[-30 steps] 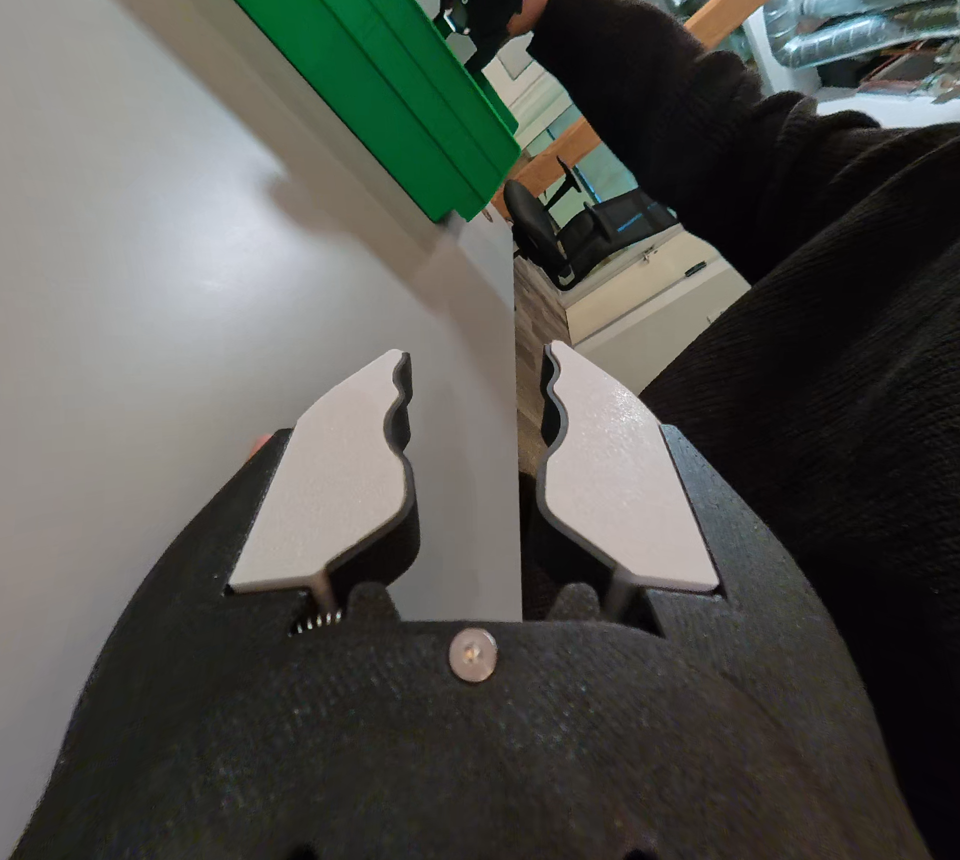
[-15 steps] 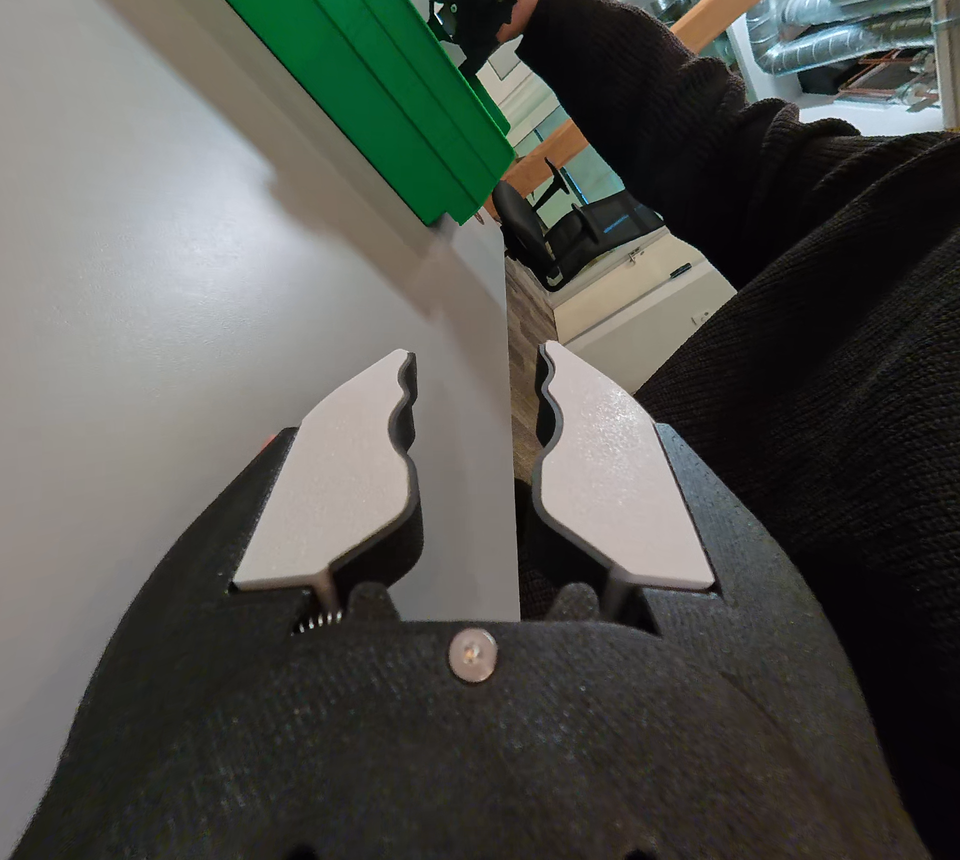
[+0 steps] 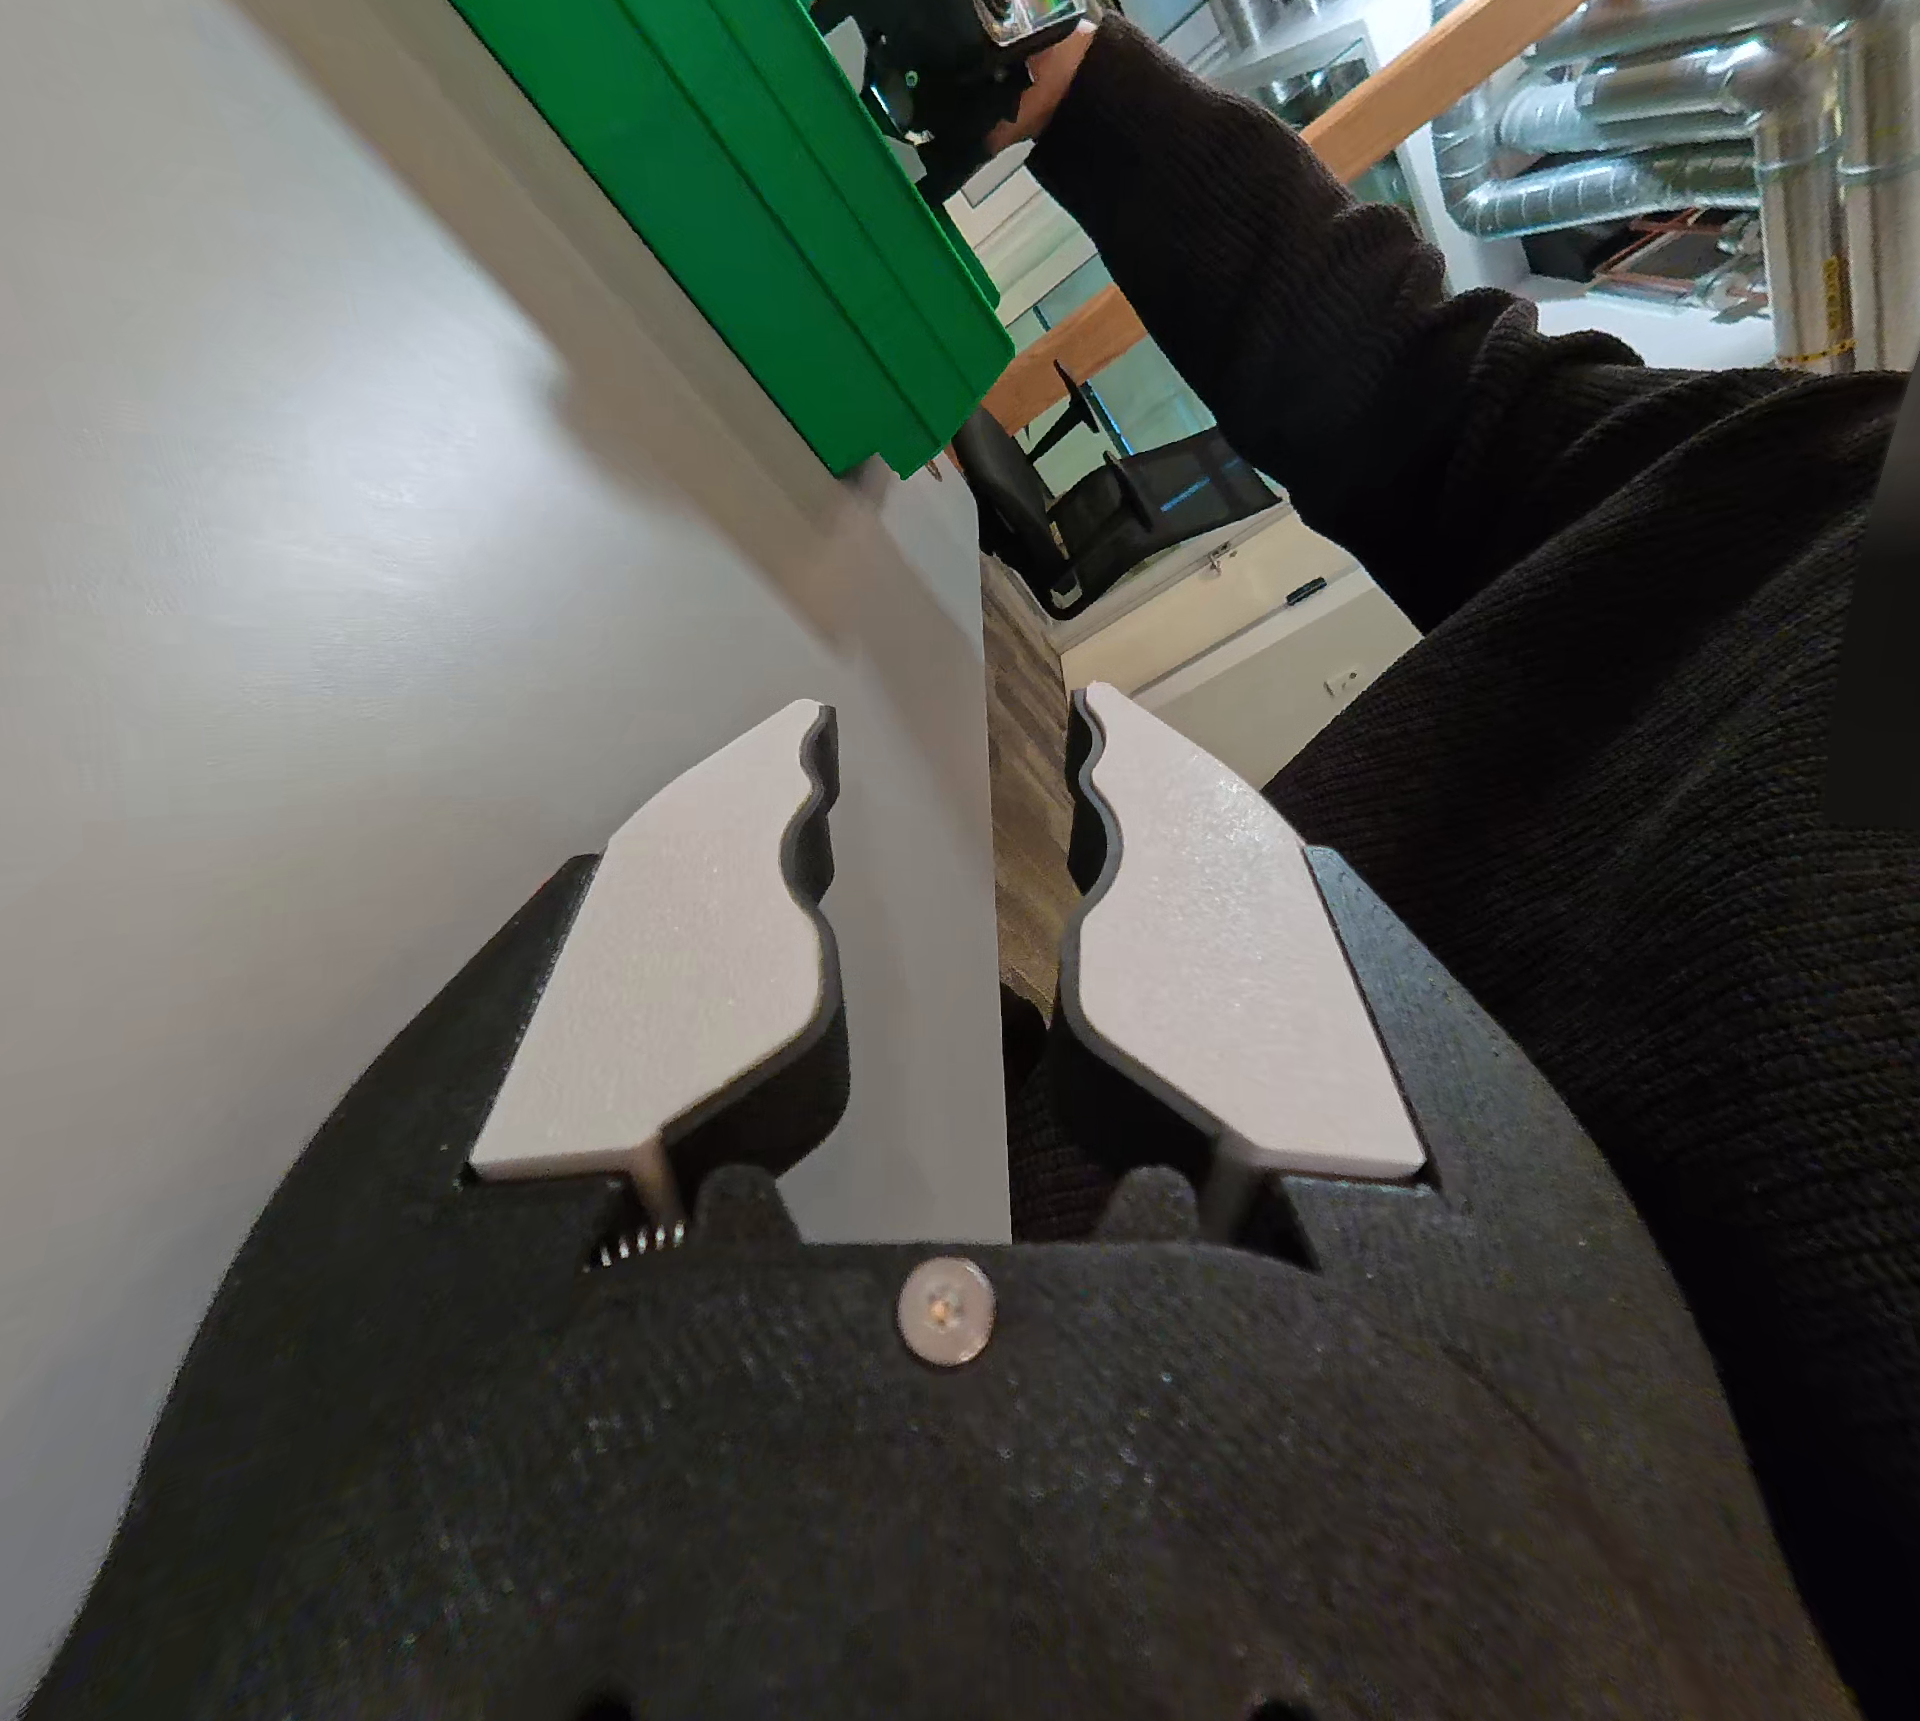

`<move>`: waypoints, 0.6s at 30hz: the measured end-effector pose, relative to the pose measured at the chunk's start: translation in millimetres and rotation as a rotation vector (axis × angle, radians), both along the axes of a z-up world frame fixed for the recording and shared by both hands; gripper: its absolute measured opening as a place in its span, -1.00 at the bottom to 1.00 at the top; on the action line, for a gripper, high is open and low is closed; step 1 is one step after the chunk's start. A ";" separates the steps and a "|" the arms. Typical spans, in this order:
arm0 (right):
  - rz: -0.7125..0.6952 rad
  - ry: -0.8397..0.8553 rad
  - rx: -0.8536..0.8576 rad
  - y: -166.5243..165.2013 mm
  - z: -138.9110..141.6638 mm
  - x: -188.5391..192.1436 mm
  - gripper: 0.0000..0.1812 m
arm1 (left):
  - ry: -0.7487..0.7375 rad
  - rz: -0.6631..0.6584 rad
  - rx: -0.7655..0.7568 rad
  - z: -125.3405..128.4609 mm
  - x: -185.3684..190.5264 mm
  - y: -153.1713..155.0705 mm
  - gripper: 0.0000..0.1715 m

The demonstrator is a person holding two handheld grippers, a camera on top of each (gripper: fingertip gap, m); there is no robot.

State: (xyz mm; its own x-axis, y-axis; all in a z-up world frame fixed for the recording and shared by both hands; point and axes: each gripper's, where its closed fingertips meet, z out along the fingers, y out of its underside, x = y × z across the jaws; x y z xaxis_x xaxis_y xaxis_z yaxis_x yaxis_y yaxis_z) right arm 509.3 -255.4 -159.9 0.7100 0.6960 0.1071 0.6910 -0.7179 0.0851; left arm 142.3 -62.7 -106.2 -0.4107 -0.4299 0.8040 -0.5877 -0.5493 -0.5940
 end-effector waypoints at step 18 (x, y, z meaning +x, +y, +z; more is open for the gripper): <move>0.020 -0.040 0.040 2.2 15.2 -5.7 -0.69 | 0.003 -0.009 -0.016 0.4 -1.6 0.4 -0.50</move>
